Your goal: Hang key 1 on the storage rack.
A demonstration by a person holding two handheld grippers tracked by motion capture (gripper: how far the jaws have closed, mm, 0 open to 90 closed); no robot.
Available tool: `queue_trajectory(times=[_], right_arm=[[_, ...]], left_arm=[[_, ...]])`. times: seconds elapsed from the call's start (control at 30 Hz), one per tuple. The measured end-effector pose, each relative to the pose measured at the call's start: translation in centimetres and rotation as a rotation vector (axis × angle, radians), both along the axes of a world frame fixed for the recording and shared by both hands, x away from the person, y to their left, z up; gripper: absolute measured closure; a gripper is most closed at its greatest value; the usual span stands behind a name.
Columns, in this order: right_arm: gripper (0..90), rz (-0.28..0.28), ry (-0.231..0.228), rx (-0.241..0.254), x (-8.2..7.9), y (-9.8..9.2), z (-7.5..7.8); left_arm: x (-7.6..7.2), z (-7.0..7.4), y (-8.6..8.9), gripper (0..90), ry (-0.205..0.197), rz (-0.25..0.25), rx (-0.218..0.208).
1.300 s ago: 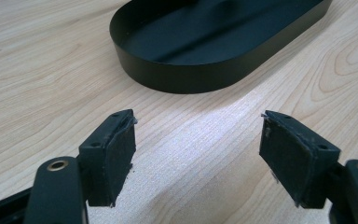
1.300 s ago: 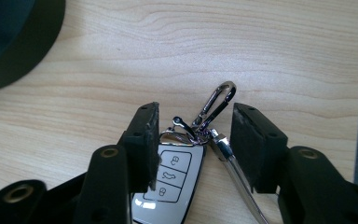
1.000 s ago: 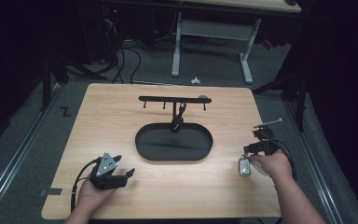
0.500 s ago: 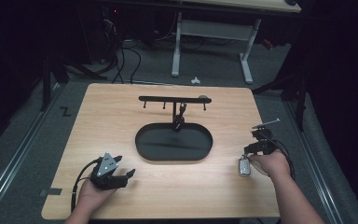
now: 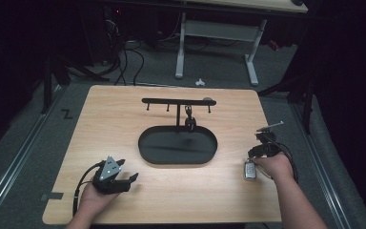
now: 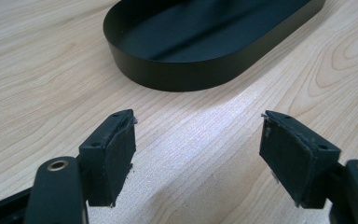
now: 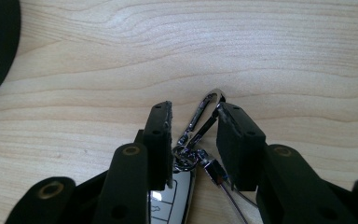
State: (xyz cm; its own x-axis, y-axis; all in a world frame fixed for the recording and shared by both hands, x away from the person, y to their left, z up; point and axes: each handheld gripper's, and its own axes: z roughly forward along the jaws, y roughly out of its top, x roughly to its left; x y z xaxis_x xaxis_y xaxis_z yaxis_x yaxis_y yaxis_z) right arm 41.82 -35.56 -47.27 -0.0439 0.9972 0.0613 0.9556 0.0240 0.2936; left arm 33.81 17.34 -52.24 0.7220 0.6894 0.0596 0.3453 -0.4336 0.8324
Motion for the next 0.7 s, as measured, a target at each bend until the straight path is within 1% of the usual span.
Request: queue_trajectory(times=[0.07,0.17,0.2,0.27,0.33,0.37,0.43,0.5,0.53,0.6,0.63,0.67,0.7], right_arm=[[65.4,-0.002,-0.001,-0.006,0.1,-0.1,-0.2],[65.7,-0.008,0.015,-0.007,0.2,-0.1,-0.5],[66.0,-0.005,0.024,-0.015,0.3,0.0,-0.7],[68.7,-0.004,0.029,-0.013,0.4,0.1,-0.9],[75.2,0.018,0.028,-0.016,0.5,0.5,-1.1],[78.4,0.041,0.026,-0.016,0.6,0.9,-1.1],[79.9,0.075,0.028,-0.022,0.6,1.4,-1.2],[80.2,0.112,0.029,-0.026,0.6,2.0,-1.3],[79.9,0.126,0.032,-0.044,0.5,2.2,-1.3],[77.6,0.134,0.042,-0.052,0.6,2.3,-1.2],[77.0,0.138,0.047,-0.048,0.6,2.3,-1.2],[75.0,0.148,0.060,-0.053,0.6,2.4,-1.2],[75.0,0.148,0.060,-0.053,0.6,2.4,-1.2]], left_arm=[[0.0,0.0,0.0,27.1,-0.001,-0.001,0.001],[0.0,0.0,0.0,27.1,-0.002,-0.001,0.002],[0.0,0.0,0.0,27.1,-0.002,0.000,0.001],[0.0,0.0,0.0,27.1,0.000,0.000,0.002],[0.0,0.0,0.0,27.1,0.000,0.000,0.004],[0.0,0.0,0.0,27.1,0.000,-0.001,0.005],[0.0,0.0,0.0,27.1,0.002,-0.002,0.007],[0.0,-0.1,-0.1,27.1,0.000,-0.001,0.007],[0.0,0.0,-0.1,27.1,0.001,-0.003,0.007],[0.0,0.0,-0.1,27.1,0.002,-0.004,0.009],[0.0,0.0,0.0,27.1,0.002,-0.004,0.009],[0.0,0.0,0.0,27.1,0.002,-0.003,0.008],[0.0,0.0,0.0,27.1,0.002,-0.003,0.008]])
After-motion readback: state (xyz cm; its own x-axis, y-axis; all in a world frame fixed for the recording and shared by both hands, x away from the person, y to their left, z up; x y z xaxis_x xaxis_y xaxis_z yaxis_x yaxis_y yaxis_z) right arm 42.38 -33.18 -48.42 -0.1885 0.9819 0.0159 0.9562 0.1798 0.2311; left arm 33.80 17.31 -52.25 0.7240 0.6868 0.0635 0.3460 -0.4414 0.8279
